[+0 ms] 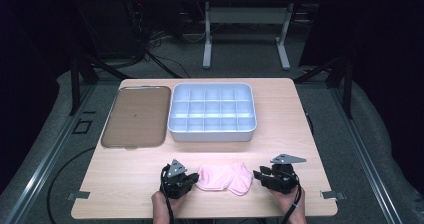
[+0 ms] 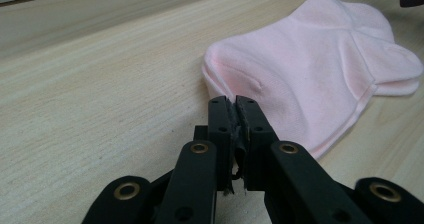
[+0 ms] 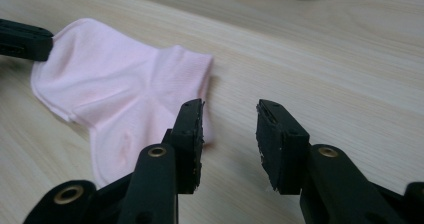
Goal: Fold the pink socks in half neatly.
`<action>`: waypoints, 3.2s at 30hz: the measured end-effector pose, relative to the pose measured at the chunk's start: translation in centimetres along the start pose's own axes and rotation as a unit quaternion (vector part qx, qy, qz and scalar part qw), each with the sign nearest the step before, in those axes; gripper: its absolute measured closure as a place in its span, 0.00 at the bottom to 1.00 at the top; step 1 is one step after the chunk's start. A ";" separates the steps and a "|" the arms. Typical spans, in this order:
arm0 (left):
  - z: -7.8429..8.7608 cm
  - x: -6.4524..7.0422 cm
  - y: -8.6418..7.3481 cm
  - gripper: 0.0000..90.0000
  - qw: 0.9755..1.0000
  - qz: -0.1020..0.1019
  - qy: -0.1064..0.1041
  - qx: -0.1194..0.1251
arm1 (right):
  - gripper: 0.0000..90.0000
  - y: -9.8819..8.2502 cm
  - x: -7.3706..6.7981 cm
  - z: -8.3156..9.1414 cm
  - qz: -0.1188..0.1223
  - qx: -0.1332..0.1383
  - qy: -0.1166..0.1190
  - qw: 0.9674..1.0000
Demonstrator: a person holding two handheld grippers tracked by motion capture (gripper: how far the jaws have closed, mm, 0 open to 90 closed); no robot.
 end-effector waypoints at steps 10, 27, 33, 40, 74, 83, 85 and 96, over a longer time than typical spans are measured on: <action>0.0 -0.3 0.0 0.95 1.000 0.015 -0.017 0.000 | 0.88 1.1 -1.5 -2.1 0.002 -0.046 0.012 0.999; 0.0 -0.4 0.0 0.95 0.999 0.020 -0.026 0.000 | 0.96 2.8 -4.0 0.9 0.032 -0.022 0.023 0.999; 0.0 -0.4 0.0 0.95 1.000 0.019 -0.025 -0.001 | 0.96 4.1 -5.9 1.7 0.062 -0.020 0.034 0.997; 0.0 -0.4 0.0 0.95 1.000 0.019 -0.024 0.000 | 0.97 6.2 -8.9 0.5 0.105 -0.023 0.055 0.993; 0.0 -0.4 0.0 0.92 1.000 0.016 -0.026 -0.002 | 0.54 4.4 -8.1 -5.2 0.113 -0.086 -0.010 0.990; 2.0 -1.9 0.0 0.82 0.999 0.045 -0.026 0.007 | 0.53 4.1 -8.2 -5.5 0.131 -0.089 -0.029 0.987; 3.4 -2.0 0.4 0.82 0.998 0.042 -0.024 0.026 | 0.53 4.0 -8.2 -5.5 0.129 -0.085 -0.027 0.988; 1.9 2.1 3.7 0.88 0.996 -0.069 -0.030 -0.040 | 0.54 4.0 -8.1 -5.5 0.137 -0.085 -0.026 0.987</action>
Point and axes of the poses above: each handheld gripper's, and its own axes: z roughly backward along the jaws, y roughly out of its top, x roughly to its right, the point moved 3 cm from there along -z, roughly forward along the jaws, and after that the axes turned 15 degrees about -x, right-handed, at the moved point
